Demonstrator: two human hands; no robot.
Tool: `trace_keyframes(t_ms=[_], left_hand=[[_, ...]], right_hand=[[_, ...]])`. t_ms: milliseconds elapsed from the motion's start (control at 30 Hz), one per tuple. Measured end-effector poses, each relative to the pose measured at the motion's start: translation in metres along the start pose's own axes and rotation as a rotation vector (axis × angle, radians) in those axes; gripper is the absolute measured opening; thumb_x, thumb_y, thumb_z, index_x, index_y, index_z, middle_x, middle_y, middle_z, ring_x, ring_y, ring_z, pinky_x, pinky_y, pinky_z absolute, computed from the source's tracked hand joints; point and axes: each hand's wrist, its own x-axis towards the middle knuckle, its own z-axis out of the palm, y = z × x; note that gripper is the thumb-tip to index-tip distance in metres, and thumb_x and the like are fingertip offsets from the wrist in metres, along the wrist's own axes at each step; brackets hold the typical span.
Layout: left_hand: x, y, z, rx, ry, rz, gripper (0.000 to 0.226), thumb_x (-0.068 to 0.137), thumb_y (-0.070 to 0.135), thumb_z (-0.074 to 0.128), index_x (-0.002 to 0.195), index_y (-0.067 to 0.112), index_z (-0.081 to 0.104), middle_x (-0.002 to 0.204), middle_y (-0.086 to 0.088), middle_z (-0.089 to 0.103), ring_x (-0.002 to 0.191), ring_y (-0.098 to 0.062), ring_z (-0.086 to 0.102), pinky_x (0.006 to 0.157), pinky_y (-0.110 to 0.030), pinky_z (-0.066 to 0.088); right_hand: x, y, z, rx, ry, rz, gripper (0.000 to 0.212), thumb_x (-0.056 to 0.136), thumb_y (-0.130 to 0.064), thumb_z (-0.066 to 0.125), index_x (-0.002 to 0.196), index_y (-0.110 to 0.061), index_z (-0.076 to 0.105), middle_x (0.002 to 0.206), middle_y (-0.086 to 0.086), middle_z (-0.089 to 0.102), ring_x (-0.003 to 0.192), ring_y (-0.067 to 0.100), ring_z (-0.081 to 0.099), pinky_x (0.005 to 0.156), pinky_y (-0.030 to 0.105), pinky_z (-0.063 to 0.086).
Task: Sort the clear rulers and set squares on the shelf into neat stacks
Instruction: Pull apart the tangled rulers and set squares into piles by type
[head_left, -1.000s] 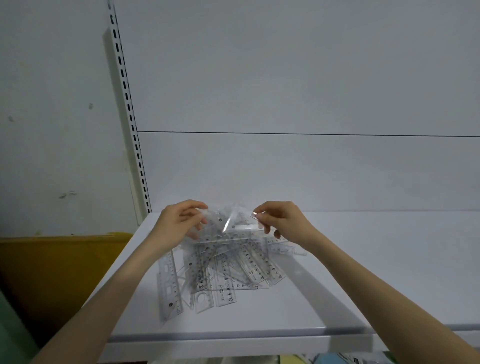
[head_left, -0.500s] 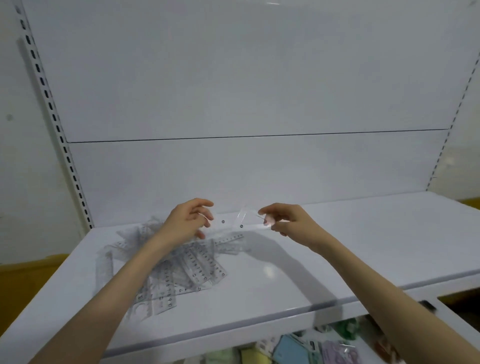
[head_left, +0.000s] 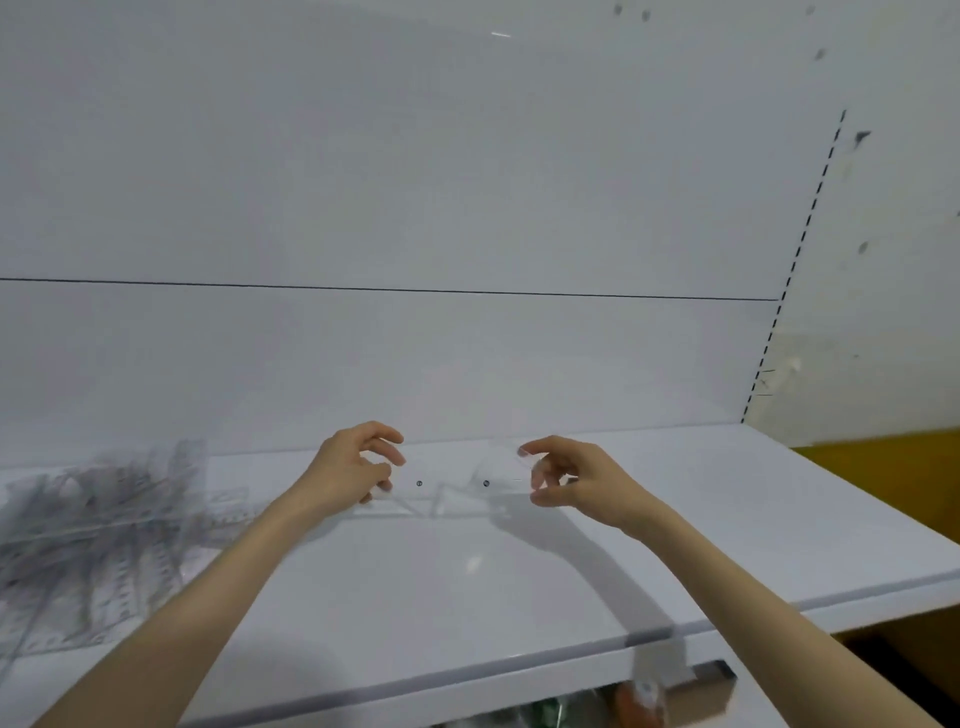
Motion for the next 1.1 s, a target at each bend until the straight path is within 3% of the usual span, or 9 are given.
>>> trace_keyframes(t_ms=[133, 267, 367, 467, 600, 767, 967, 1100], left_hand=[[0.019, 0.002, 0.025, 0.025, 0.035, -0.037, 0.03, 0.085, -0.007, 0.048, 0.099, 0.016, 0.06, 0.097, 0.0, 0.068, 0.053, -0.018, 0.064, 0.04, -0.023, 0.036], [0.041, -0.003, 0.038, 0.052, 0.049, -0.089, 0.01, 0.087, 0.012, 0.063, 0.094, 0.019, 0.063, 0.098, 0.0, 0.065, 0.053, -0.017, 0.053, 0.043, -0.022, 0.033], [0.056, -0.008, 0.04, 0.125, -0.031, -0.109, 0.039, 0.066, 0.031, 0.083, 0.098, 0.026, 0.062, 0.098, 0.005, 0.064, 0.062, -0.01, 0.051, 0.05, -0.02, 0.037], [0.073, -0.016, 0.041, 0.234, -0.092, -0.077, 0.059, 0.047, 0.042, 0.08, 0.1, 0.032, 0.057, 0.102, 0.009, 0.061, 0.063, -0.005, 0.05, 0.058, -0.017, 0.039], [0.095, -0.028, 0.045, 0.294, -0.075, -0.045, 0.05, 0.07, 0.022, 0.078, 0.113, 0.025, 0.052, 0.106, 0.01, 0.059, 0.065, -0.009, 0.05, 0.057, -0.013, 0.039], [0.114, -0.044, 0.039, 0.365, -0.039, -0.027, 0.05, 0.073, 0.018, 0.078, 0.117, 0.02, 0.057, 0.1, 0.007, 0.058, 0.09, -0.014, 0.057, 0.064, -0.005, 0.04], [0.122, -0.062, 0.037, 0.381, -0.042, 0.035, 0.053, 0.075, 0.018, 0.079, 0.125, 0.013, 0.06, 0.101, 0.0, 0.058, 0.085, -0.006, 0.055, 0.069, -0.006, 0.04], [0.125, -0.065, 0.04, 0.395, -0.053, 0.057, 0.051, 0.076, 0.019, 0.079, 0.124, 0.013, 0.062, 0.108, -0.002, 0.059, 0.096, -0.016, 0.057, 0.073, -0.005, 0.039]], right_hand=[[0.008, 0.026, -0.028, -0.012, -0.032, 0.016, 0.041, 0.079, -0.003, 0.069, 0.111, -0.026, 0.057, 0.079, -0.007, 0.066, 0.071, 0.012, 0.052, 0.074, 0.025, 0.042], [0.021, 0.047, -0.042, -0.033, -0.063, 0.038, 0.043, 0.079, -0.002, 0.068, 0.112, -0.027, 0.058, 0.077, -0.009, 0.065, 0.072, 0.011, 0.051, 0.075, 0.024, 0.043], [0.031, 0.061, -0.052, -0.058, -0.066, 0.059, 0.042, 0.081, -0.002, 0.066, 0.112, -0.03, 0.062, 0.073, -0.011, 0.061, 0.07, 0.007, 0.051, 0.07, 0.017, 0.04], [0.042, 0.075, -0.06, -0.065, -0.075, 0.097, 0.045, 0.076, -0.012, 0.069, 0.112, -0.037, 0.062, 0.075, -0.007, 0.058, 0.071, 0.01, 0.05, 0.068, 0.018, 0.038], [0.059, 0.087, -0.065, -0.098, -0.112, 0.125, 0.047, 0.079, -0.01, 0.072, 0.115, -0.038, 0.059, 0.078, -0.009, 0.061, 0.068, 0.006, 0.054, 0.065, 0.014, 0.04], [0.077, 0.098, -0.066, -0.104, -0.169, 0.149, 0.043, 0.08, -0.007, 0.071, 0.115, -0.03, 0.062, 0.073, -0.011, 0.061, 0.063, 0.004, 0.052, 0.065, 0.014, 0.042], [0.089, 0.11, -0.071, -0.102, -0.199, 0.15, 0.046, 0.08, -0.015, 0.075, 0.121, -0.03, 0.063, 0.072, -0.016, 0.064, 0.066, 0.004, 0.049, 0.074, 0.015, 0.038], [0.094, 0.116, -0.074, -0.075, -0.186, 0.152, 0.042, 0.073, -0.027, 0.079, 0.112, -0.036, 0.066, 0.079, -0.013, 0.067, 0.072, 0.009, 0.05, 0.08, 0.021, 0.039]])
